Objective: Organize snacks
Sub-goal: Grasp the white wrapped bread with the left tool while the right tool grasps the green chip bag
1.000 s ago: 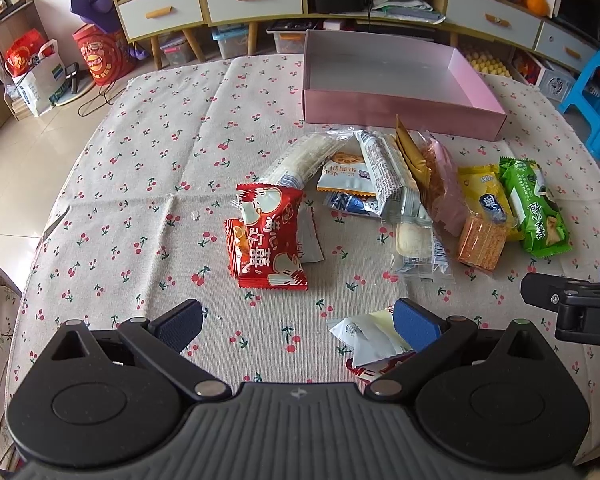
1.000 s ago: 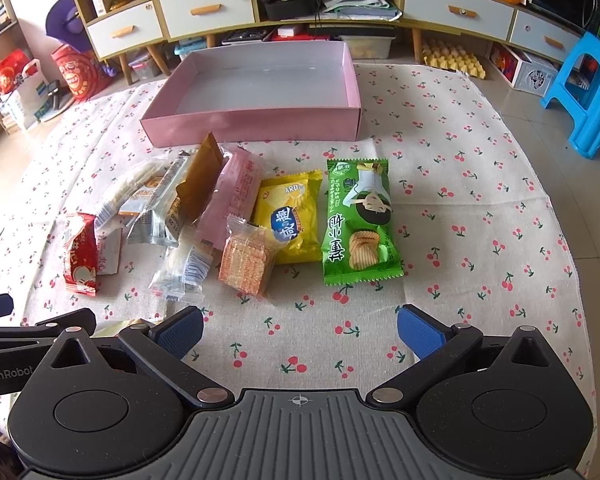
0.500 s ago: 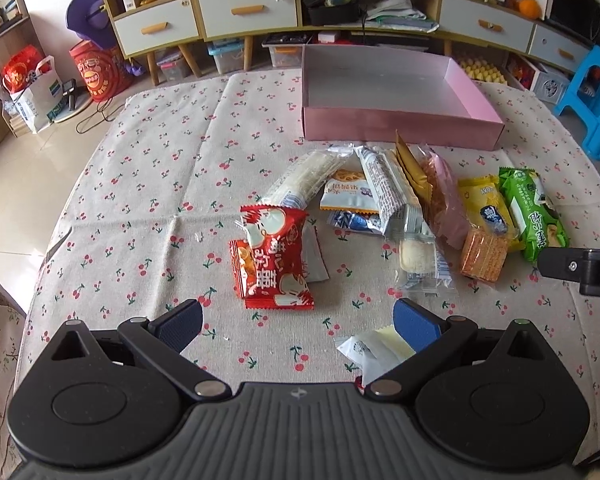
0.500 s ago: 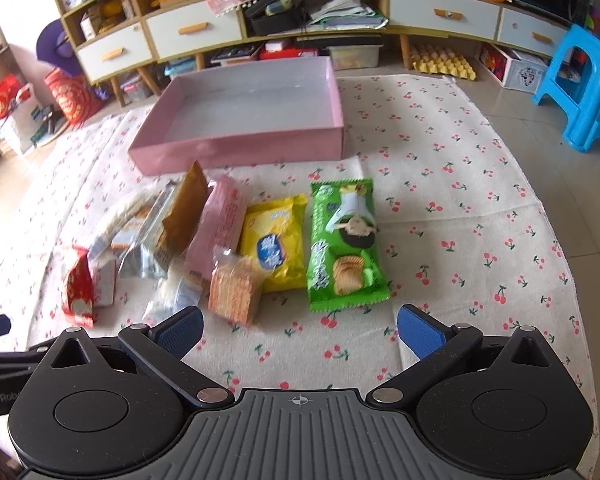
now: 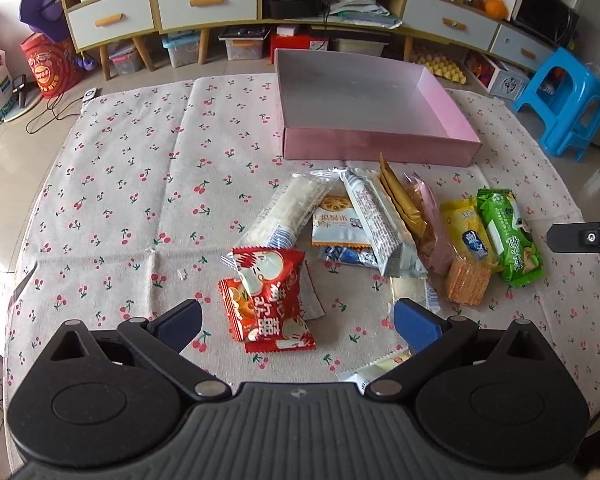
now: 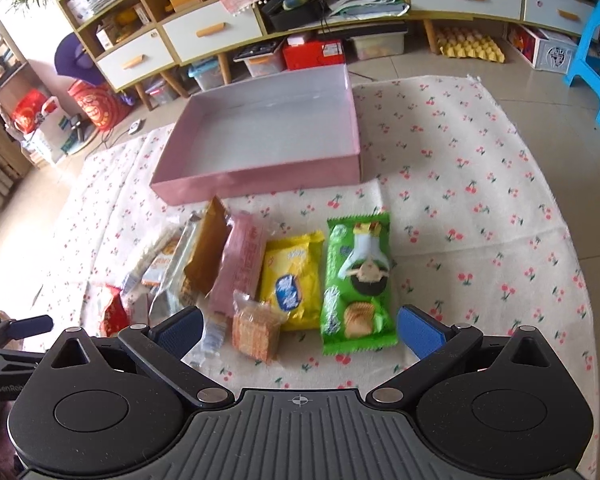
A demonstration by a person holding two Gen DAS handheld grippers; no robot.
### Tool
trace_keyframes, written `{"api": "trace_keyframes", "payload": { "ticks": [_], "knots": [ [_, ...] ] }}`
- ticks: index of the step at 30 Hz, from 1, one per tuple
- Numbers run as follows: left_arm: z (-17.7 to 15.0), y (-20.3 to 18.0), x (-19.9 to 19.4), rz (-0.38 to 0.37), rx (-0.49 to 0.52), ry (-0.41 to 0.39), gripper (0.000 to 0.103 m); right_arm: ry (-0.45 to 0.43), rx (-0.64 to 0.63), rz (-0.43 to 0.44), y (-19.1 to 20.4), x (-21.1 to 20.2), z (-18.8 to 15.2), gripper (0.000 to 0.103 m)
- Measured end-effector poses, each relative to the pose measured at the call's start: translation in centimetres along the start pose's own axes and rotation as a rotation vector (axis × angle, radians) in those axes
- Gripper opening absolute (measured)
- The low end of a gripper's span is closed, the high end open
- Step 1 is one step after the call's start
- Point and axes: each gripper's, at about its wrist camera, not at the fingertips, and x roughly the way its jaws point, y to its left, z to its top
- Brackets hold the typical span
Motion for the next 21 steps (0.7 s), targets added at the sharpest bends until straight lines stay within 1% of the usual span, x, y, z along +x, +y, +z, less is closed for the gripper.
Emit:
{"api": "trace_keyframes", "payload": {
  "ticks": [2, 5, 6, 9, 10, 11, 12, 13, 15, 19, 21],
  "knots": [
    [0.8, 0.5, 0.5, 0.004, -0.016, 0.006, 0.101, 0.003, 0.020, -0.008, -0.7, 0.3, 0.8, 0.103],
    [1.9, 1.3, 1.4, -0.019, -0.031, -0.003, 0.098, 0.036, 0.086, 0.008, -2.1, 1.6, 1.9, 0.103],
    [2.2, 1.6, 1.7, -0.031, -0.030, -0.006, 0.094, 0.045, 0.104, 0.015, -2.6, 2.1, 2.1, 0.103],
    [2.6, 2.3, 3.0, -0.103, -0.028, -0.038, 0.089, 0.059, 0.150, 0.022, -3.6, 3.8, 2.2, 0.102],
    [2.7, 2.7, 3.5, -0.123, -0.029, -0.040, 0.083, 0.071, 0.164, 0.028, -4.0, 4.4, 2.1, 0.102],
    [2.9, 2.9, 4.1, -0.144, -0.024, -0.030, 0.080, 0.087, 0.182, 0.037, -4.3, 5.0, 2.0, 0.102],
    [3.1, 3.0, 4.5, -0.162, -0.016, -0.022, 0.078, 0.101, 0.198, 0.047, -4.5, 5.5, 2.0, 0.100],
    [3.2, 3.2, 4.9, -0.169, -0.009, -0.028, 0.078, 0.112, 0.211, 0.058, -4.7, 6.0, 2.0, 0.100],
    [3.3, 3.6, 5.6, -0.163, -0.009, -0.033, 0.076, 0.117, 0.214, 0.061, -4.8, 6.5, 2.1, 0.098],
    [3.3, 4.3, 7.3, -0.194, -0.046, 0.018, 0.060, 0.117, 0.181, 0.047, -4.4, 7.3, 2.2, 0.097],
    [3.2, 4.5, 7.7, -0.209, -0.056, 0.030, 0.059, 0.128, 0.180, 0.045, -4.2, 7.6, 2.2, 0.091]
  ]
}}
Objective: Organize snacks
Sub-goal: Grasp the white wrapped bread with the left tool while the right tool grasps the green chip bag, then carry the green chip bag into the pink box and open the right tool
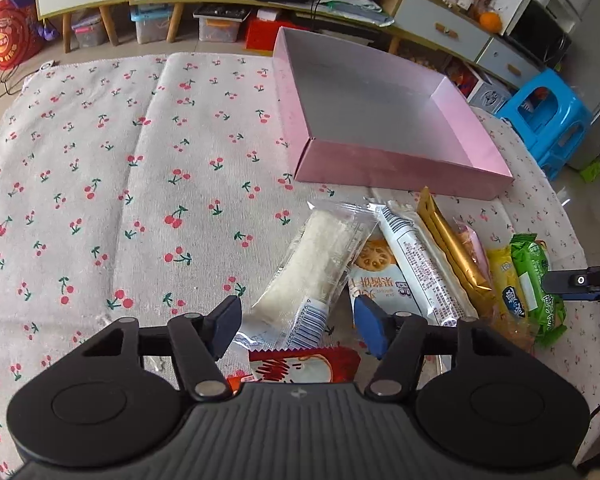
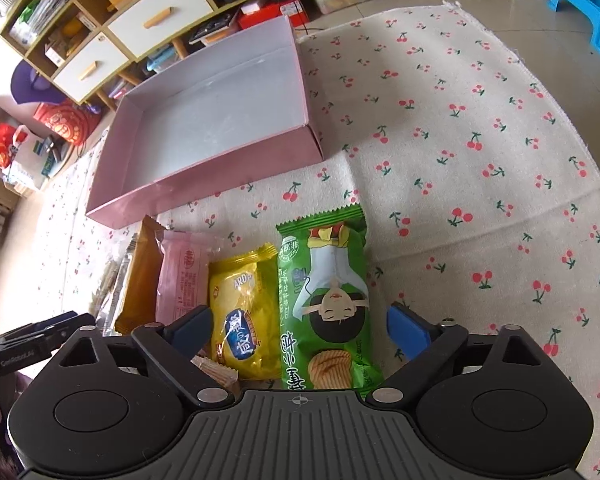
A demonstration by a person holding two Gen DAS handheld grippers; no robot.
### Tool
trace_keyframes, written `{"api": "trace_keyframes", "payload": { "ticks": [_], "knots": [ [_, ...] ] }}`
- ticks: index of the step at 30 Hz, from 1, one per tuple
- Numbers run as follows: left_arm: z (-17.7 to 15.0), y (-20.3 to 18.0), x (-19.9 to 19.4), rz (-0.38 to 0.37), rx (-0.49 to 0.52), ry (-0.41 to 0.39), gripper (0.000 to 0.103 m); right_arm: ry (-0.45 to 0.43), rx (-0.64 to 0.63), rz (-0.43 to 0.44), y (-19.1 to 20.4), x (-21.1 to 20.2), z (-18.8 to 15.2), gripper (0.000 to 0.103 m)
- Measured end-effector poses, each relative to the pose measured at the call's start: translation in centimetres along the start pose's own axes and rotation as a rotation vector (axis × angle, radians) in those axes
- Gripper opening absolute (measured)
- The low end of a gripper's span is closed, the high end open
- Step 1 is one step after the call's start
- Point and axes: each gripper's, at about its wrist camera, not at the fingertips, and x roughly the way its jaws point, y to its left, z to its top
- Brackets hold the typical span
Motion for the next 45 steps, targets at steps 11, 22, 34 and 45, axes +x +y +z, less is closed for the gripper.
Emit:
{"api": "trace_keyframes", "payload": {
  "ticks": [11, 22, 34, 45],
  "knots": [
    [0.7, 0.1, 0.6, 0.027, -0.006, -0.003, 0.046, 0.027, 0.022, -0.080, -0.1, 1.6, 0.3, 0.062],
    [1.5, -0.8, 0.8, 0.102, -0.014, -0.020, 0.033, -0.019, 0.067, -0.110, 0.7, 1.0, 0.9, 0.046],
    [2.7, -0.8, -1.5, 0.087, -0.172, -0.084, 0.029, -0.093, 0.162, -0.031, 1.1, -1.1, 2.6, 0.045],
    [4.6, -2.3, -2.0, -0.005, -0.250, -0.165, 0.021, -0.127, 0.222, 0.063, 3.1, -1.8, 3.3, 0.046]
  ]
}}
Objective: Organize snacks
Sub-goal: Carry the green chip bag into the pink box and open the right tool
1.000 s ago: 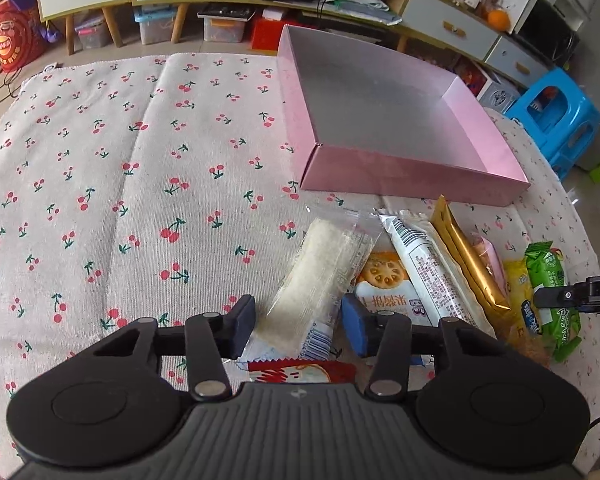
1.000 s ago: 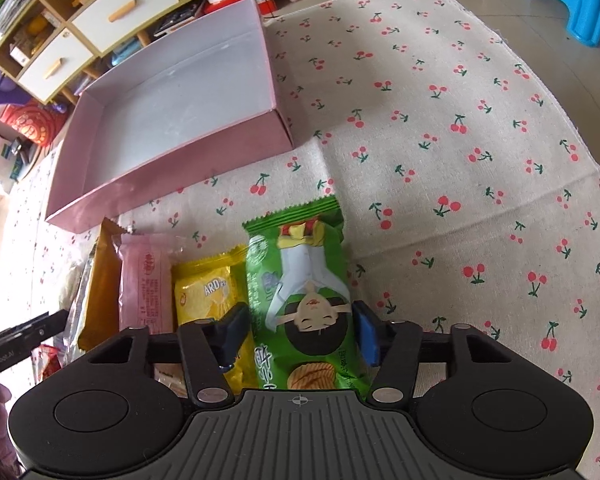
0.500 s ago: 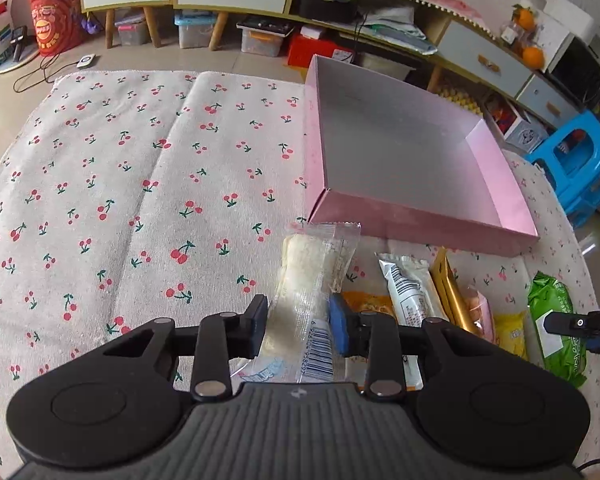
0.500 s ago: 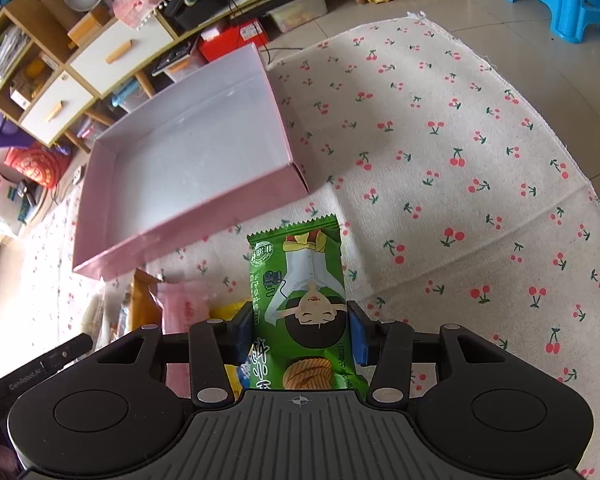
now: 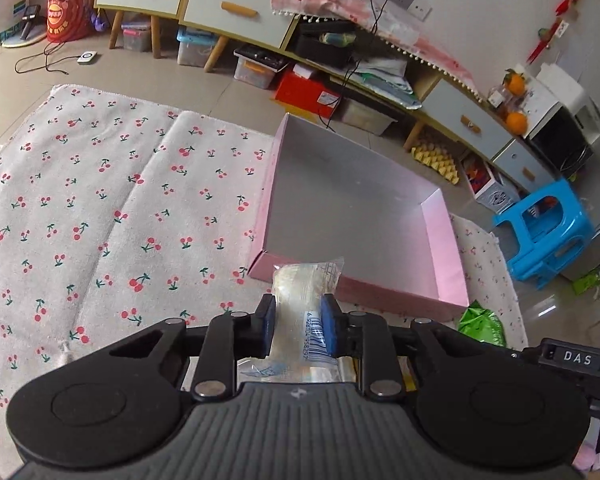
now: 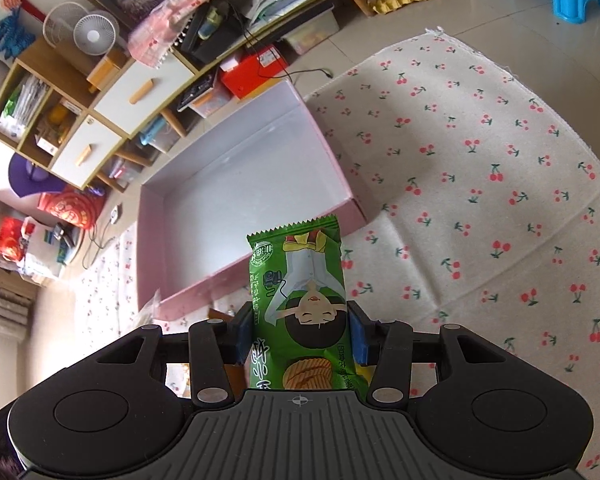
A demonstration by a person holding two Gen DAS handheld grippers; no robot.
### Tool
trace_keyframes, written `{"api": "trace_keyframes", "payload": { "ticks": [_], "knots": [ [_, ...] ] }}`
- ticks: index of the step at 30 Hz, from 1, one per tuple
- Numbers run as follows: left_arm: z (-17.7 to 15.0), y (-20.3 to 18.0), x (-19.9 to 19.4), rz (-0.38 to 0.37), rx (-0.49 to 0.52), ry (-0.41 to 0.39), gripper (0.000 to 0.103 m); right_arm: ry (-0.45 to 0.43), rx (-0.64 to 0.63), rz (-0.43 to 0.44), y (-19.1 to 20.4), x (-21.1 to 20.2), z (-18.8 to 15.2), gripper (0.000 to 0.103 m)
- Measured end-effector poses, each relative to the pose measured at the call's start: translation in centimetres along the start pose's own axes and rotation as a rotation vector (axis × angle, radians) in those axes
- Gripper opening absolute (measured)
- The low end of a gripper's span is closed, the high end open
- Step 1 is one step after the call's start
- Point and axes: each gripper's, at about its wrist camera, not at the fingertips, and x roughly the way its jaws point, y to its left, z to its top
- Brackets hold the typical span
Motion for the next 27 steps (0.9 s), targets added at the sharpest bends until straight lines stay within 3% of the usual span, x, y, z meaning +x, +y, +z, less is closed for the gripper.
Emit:
{"api": "trace_keyframes", "payload": {
  "ticks": [9, 10, 18, 21, 24, 26, 27],
  "knots": [
    [1.8, -1.9, 1.0, -0.050, 0.057, -0.078, 0.011, -0.025, 0.002, 0.065, 1.6, 0.5, 1.2, 0.046],
    [2.1, -2.2, 1.3, -0.048, 0.071, -0.091, 0.001, -0.030, 0.000, 0.072, 1.9, 0.7, 1.6, 0.046],
    [3.6, -3.7, 6.1, -0.011, 0.178, -0.094, 0.001, -0.060, 0.023, 0.101, 2.1, 4.6, 4.9, 0.046],
    [3.1, -3.3, 5.3, -0.003, 0.220, -0.082, 0.006, -0.062, -0.035, 0.091, 2.0, 5.0, 5.0, 0.046],
    [2.6, -2.5, 4.7, -0.024, 0.270, -0.017, 0.024, -0.050, -0.034, 0.067, 1.6, 5.1, 5.3, 0.046],
    [2.3, -1.8, 4.1, -0.029, 0.299, 0.017, 0.027, -0.035, -0.029, 0.069, 1.4, 5.1, 5.2, 0.046],
    [2.2, -1.5, 3.9, -0.041, 0.323, 0.045, 0.033, -0.029, -0.034, 0.069, 1.3, 5.0, 5.2, 0.046]
  ]
}}
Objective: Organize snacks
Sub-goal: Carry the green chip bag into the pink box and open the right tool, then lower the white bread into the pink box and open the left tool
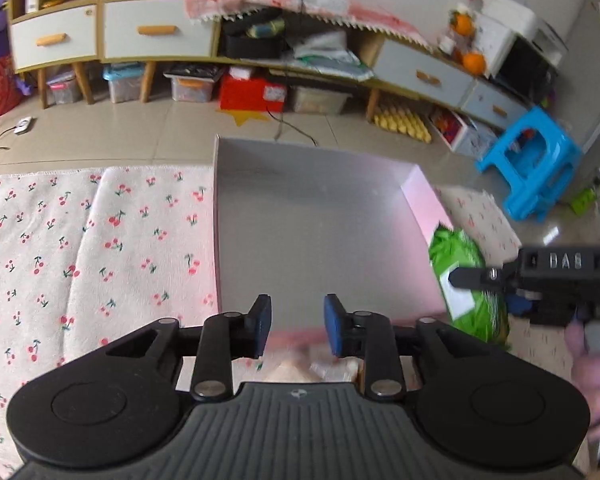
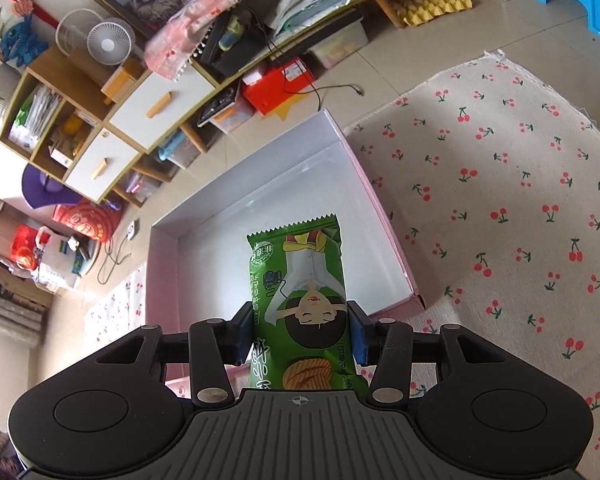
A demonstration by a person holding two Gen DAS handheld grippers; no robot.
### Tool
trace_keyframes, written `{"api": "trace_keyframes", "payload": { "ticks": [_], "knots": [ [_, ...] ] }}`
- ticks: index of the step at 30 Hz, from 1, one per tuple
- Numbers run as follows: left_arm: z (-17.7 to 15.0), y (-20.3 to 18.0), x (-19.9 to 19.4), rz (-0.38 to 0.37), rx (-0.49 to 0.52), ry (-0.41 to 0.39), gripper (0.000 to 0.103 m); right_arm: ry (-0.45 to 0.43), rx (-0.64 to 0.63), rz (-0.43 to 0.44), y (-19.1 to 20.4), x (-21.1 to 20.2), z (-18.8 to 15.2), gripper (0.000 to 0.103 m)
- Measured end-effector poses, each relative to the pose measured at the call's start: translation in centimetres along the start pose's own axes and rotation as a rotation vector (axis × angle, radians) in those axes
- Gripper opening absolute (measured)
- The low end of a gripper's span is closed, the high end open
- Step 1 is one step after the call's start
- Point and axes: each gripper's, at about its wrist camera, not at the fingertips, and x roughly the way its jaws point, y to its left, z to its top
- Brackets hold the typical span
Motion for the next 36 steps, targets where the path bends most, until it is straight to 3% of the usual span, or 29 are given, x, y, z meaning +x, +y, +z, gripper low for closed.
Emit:
{"api": "trace_keyframes", "payload": {
  "ticks": [3, 12, 20, 25, 32, 36],
  "knots": [
    [-0.9, 0.4, -0.2, -0.019, 0.066, 0.059, 0.058, 0.003, -0.025, -0.013, -0.1, -0.4, -0.3, 0.046],
    [-3.1, 0.1, 2.1, -0.008, 0.222, 0.155, 0.063, 0.009, -0.015, 0.007, -0.5, -1.2, -0.2, 0.046],
    [-3.3, -1.0, 3.0, 0.088, 0.279, 0.175, 0.040, -0.047, 0.034, 0.070, -0.8, -0.1, 1.3, 0.047],
    [-3.4, -1.2, 2.1, 0.100, 0.285, 0.157, 0.025, -0.107, 0.021, 0.082, -0.6, 1.3, 2.2, 0.047],
    [-3.7, -1.9, 0.9, 0.118, 0.322, 0.112, 0.018, -0.107, 0.004, 0.106, -0.2, 1.6, 2.1, 0.048],
    [-3.0, -1.9, -0.2, 0.083, 0.311, 0.088, 0.018, -0.119, -0.035, 0.068, -0.1, 1.2, 1.9, 0.058]
  ]
}}
